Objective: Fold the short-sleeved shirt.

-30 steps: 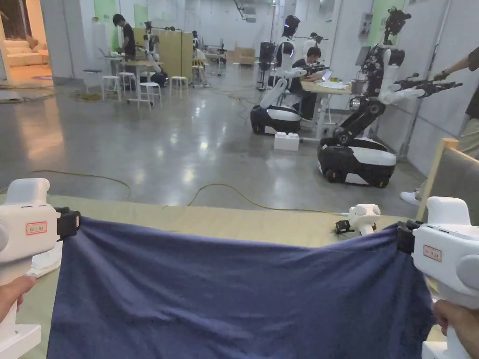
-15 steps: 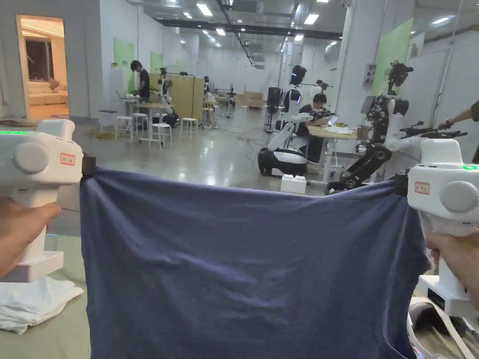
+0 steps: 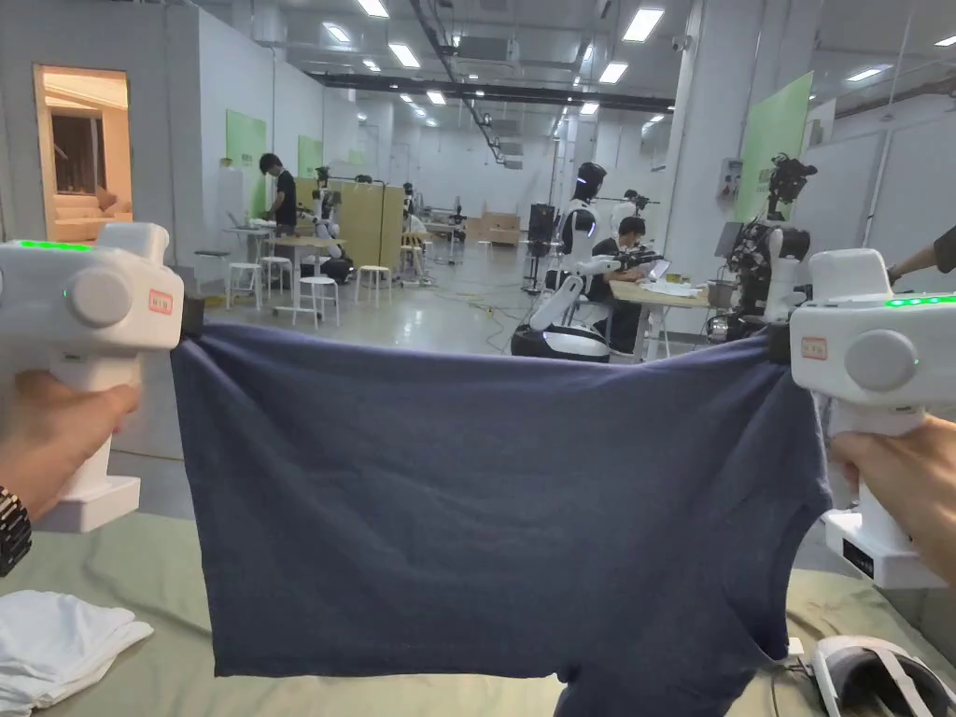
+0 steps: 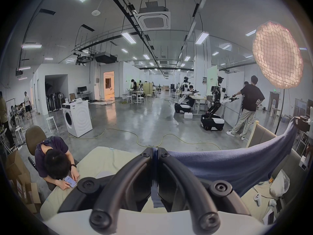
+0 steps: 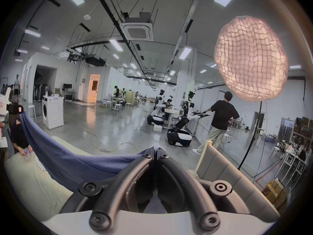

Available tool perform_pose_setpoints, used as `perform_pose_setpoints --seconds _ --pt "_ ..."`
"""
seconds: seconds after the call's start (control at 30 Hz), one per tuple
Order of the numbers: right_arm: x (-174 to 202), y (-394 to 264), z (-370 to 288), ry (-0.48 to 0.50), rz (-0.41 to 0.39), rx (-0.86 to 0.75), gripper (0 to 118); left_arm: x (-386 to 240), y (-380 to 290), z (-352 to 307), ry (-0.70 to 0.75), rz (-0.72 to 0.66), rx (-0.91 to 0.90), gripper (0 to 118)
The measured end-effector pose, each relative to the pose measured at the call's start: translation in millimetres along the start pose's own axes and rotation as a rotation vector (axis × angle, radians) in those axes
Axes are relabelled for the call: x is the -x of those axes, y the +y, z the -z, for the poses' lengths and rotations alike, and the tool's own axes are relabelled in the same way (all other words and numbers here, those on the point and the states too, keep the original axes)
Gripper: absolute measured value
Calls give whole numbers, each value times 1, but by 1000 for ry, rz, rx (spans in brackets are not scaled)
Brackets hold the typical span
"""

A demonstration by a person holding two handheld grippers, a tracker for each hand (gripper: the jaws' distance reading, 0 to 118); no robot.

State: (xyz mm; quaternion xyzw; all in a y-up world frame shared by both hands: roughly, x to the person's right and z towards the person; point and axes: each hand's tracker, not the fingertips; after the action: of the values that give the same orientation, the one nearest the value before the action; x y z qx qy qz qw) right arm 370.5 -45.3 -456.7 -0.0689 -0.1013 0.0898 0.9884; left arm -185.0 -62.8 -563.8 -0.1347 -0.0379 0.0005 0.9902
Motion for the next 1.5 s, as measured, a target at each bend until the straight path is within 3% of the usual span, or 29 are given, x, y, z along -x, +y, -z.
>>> perform_pose_setpoints --seconds 0.37,0.87,1.1,1.37,1.5 --pt "14 -98 -17 31 40 110 2 7 -135 1 -51 -56 162 6" --pt "16 -188 -136 78 5 199 2 35 -228 -103 -94 -104 159 6" --pt "32 -256 -199 92 -68 340 2 45 -306 -162 -113 -139 278 6" --pt "51 -360 -257 121 -17 565 2 50 -420 -206 -84 -124 492 6" --pt "61 -405 -274 111 -69 670 2 61 -467 -206 -80 -135 596 6"
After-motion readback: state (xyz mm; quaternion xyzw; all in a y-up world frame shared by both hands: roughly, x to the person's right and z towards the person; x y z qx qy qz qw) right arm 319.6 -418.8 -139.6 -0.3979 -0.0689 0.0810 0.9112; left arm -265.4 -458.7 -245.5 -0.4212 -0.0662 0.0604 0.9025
